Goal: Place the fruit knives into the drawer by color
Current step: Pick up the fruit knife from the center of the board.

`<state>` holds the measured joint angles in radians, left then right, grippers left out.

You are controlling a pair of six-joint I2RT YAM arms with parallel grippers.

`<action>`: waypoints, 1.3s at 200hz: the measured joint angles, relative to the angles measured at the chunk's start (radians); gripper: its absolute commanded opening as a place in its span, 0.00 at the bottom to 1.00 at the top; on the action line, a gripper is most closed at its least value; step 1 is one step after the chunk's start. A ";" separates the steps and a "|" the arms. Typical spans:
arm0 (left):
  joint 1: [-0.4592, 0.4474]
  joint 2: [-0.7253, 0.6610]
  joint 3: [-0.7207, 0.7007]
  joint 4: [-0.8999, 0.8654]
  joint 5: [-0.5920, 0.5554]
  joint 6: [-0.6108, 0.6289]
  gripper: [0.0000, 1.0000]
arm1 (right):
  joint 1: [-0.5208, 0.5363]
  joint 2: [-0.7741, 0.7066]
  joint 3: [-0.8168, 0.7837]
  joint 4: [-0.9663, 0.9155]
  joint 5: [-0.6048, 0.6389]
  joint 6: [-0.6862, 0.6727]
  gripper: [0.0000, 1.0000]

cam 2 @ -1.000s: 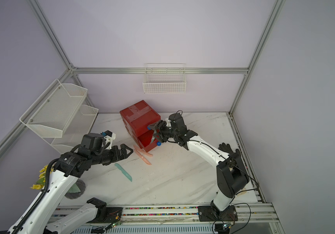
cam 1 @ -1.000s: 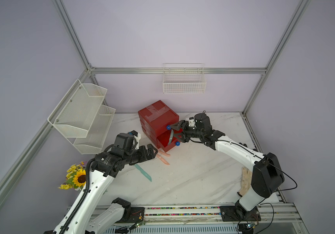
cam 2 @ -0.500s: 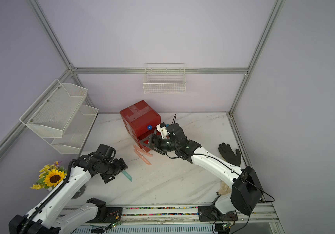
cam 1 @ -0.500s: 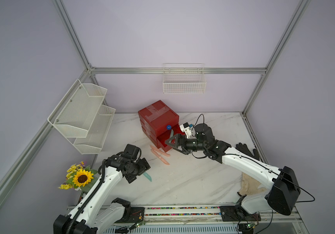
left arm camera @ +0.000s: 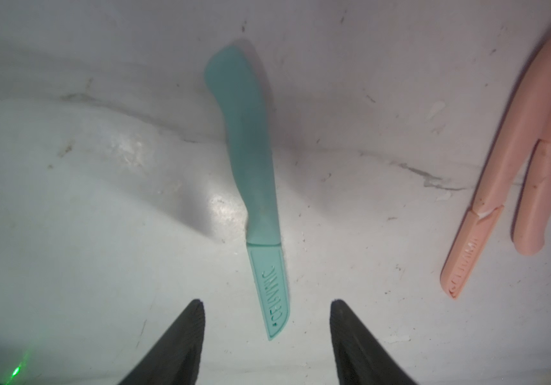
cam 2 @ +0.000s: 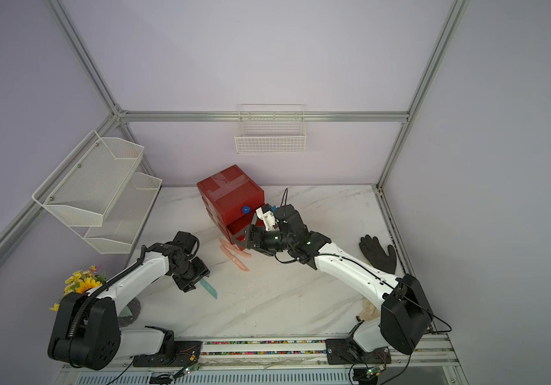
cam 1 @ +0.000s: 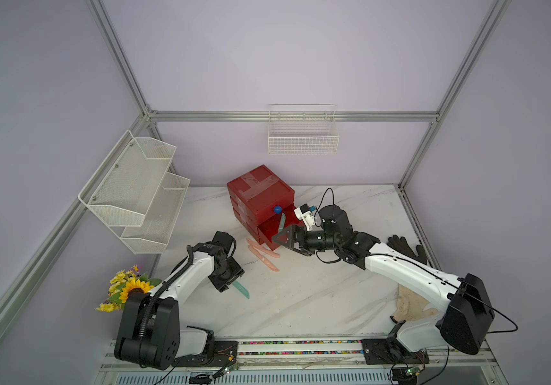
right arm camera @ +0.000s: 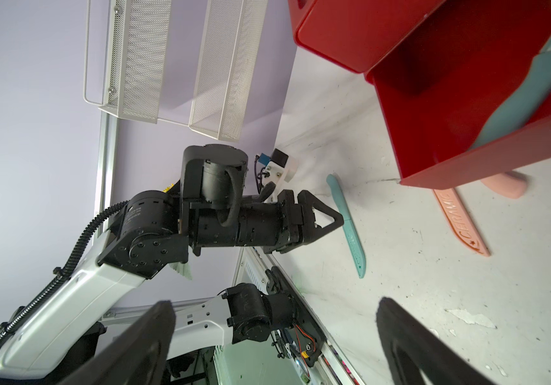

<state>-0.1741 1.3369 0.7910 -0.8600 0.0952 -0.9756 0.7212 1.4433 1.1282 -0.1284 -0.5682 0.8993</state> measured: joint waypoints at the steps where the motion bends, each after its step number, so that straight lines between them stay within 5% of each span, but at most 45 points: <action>1: 0.001 0.000 -0.002 0.002 0.000 0.002 0.59 | 0.000 0.000 -0.001 0.000 0.000 0.000 0.97; 60: 0.052 0.080 -0.063 0.126 -0.004 0.062 0.59 | -0.002 -0.023 -0.030 -0.007 -0.010 0.000 0.97; 95: 0.056 0.109 -0.048 0.168 -0.006 0.082 0.32 | -0.007 -0.045 -0.043 -0.008 -0.018 0.000 0.97; 119: 0.056 0.131 -0.035 0.196 -0.003 0.095 0.29 | -0.012 -0.056 -0.054 -0.008 -0.017 0.000 0.97; 165: 0.056 0.139 -0.032 0.203 -0.002 0.130 0.08 | -0.019 -0.060 -0.067 -0.012 -0.013 -0.002 0.97; 260: 0.056 0.097 -0.059 0.199 0.018 0.272 0.08 | 0.005 -0.056 -0.186 -0.014 -0.031 -0.095 0.97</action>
<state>-0.1181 1.4342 0.7319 -0.6609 0.1131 -0.7036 0.7261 1.3869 0.9421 -0.1429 -0.5987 0.8047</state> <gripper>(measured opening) 0.139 0.973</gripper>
